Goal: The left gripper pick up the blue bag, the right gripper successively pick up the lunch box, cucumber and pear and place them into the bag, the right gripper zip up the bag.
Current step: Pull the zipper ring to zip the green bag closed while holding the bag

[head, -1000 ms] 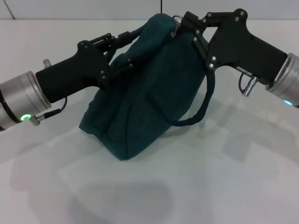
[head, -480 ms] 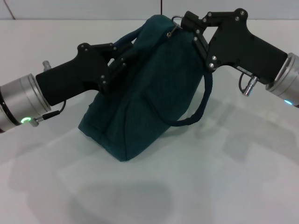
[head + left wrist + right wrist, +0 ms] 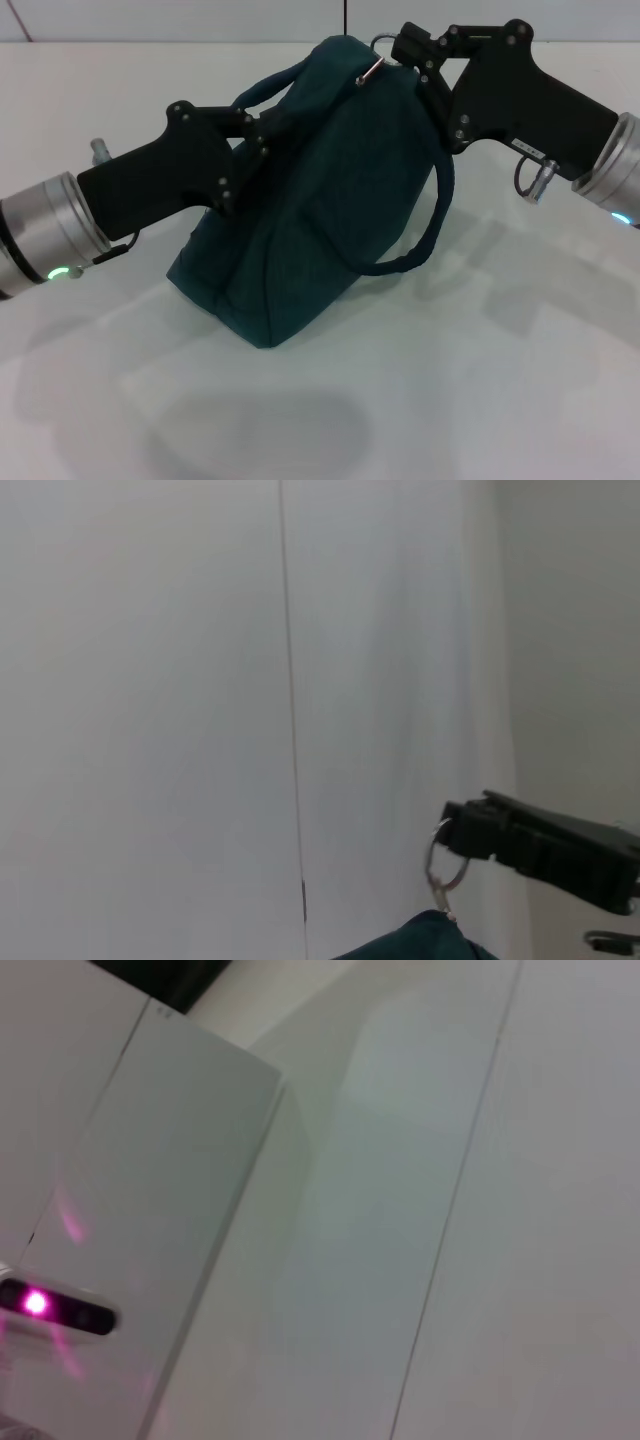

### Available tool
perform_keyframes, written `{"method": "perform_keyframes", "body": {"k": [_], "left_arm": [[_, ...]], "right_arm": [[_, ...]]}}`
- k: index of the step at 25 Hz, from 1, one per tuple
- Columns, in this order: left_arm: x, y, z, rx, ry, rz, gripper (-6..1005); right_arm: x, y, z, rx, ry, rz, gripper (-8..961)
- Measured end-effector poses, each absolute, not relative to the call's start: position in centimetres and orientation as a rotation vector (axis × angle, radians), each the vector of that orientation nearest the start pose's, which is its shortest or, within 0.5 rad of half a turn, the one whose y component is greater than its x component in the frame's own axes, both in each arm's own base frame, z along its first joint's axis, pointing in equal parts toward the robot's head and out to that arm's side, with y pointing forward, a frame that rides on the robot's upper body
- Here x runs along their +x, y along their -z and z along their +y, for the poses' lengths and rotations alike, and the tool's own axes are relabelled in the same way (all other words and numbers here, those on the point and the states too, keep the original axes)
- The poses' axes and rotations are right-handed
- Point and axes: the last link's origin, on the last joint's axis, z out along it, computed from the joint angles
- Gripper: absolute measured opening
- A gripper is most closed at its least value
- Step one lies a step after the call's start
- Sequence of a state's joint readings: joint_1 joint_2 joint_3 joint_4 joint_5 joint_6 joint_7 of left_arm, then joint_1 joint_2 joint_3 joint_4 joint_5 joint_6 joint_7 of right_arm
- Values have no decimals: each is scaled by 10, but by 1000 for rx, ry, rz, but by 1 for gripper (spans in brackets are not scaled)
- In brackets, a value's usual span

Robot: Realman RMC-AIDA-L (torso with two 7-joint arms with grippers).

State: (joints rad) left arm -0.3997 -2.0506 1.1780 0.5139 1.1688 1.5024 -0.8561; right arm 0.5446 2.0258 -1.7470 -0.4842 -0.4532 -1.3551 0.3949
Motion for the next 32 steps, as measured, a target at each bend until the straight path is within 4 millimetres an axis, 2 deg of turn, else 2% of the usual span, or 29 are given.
{"method": "perform_keyframes", "body": {"k": [10, 19, 32], "left_arm": [[-243, 11, 300, -2399, 1092, -24, 47], [-246, 8, 297, -2411, 1094, -15, 46], [-254, 3, 293, -2396, 1055, 14, 45]], "right_arm": [[174, 30, 349, -2223, -1163, -172, 18], [175, 29, 352, -2220, -1175, -115, 18], [190, 22, 357, -2149, -1157, -2, 19]]}}
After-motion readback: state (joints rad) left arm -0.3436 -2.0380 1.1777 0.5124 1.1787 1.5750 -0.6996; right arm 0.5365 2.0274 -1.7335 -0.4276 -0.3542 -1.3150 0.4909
